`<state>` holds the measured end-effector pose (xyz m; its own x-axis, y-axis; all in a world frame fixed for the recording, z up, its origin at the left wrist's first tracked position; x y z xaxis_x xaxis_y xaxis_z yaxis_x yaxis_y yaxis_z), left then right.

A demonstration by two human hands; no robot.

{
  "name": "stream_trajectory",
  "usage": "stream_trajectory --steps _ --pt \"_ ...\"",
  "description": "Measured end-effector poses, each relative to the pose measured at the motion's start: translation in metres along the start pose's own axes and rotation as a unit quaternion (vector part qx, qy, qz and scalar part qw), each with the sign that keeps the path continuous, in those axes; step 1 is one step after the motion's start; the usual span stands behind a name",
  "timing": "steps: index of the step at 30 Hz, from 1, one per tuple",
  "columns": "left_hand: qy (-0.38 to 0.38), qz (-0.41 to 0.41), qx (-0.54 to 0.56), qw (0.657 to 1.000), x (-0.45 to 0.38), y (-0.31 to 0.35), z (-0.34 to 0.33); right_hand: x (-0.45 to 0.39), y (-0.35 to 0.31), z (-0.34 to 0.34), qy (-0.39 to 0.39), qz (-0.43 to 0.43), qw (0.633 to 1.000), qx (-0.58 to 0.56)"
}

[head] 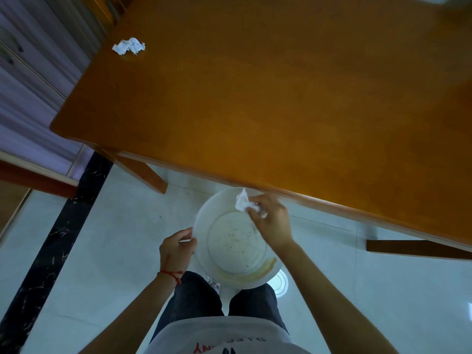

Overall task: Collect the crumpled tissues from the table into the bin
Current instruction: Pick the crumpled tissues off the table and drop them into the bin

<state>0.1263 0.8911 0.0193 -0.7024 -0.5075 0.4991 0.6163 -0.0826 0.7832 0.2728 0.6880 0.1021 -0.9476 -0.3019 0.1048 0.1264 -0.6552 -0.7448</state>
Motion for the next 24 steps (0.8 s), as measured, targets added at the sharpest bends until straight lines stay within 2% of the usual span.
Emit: stream_trajectory --steps 3,5,7,11,14,21,24 --pt "0.025 -0.002 0.004 1.000 0.004 -0.006 0.007 0.028 0.017 -0.030 -0.111 -0.046 0.993 0.005" --pt "0.039 0.007 0.016 0.999 0.009 -0.012 0.012 0.042 0.024 -0.040 -0.158 -0.051 0.986 0.023" --pt "0.049 0.014 0.026 0.998 0.015 -0.019 0.017 0.048 0.026 -0.035 -0.156 -0.042 0.986 0.038" --pt "0.079 0.020 0.047 0.996 0.029 -0.033 0.026 0.050 0.027 -0.007 -0.079 -0.003 0.995 0.064" --pt "0.101 0.034 0.066 0.992 0.043 -0.045 0.031 0.052 0.044 0.011 -0.038 -0.032 0.995 0.092" --pt "0.160 0.056 0.132 0.977 0.080 -0.070 0.042 0.063 0.069 -0.009 -0.110 -0.104 0.986 0.072" --pt "0.195 0.071 0.152 0.966 0.102 -0.085 0.054 0.069 0.058 -0.028 -0.147 -0.090 0.982 0.072"
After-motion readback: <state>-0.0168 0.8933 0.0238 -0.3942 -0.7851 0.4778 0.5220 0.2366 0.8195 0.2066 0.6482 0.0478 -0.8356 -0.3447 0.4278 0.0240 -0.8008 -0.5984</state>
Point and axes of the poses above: each hand's wrist, its own x-axis away from the middle knuckle, its own z-axis out of the back of the hand, y = z × x, the point moved 10 cm from there along -x, towards the middle knuckle, and after that the axes turned 3 degrees about -z, right-handed, at the moved point
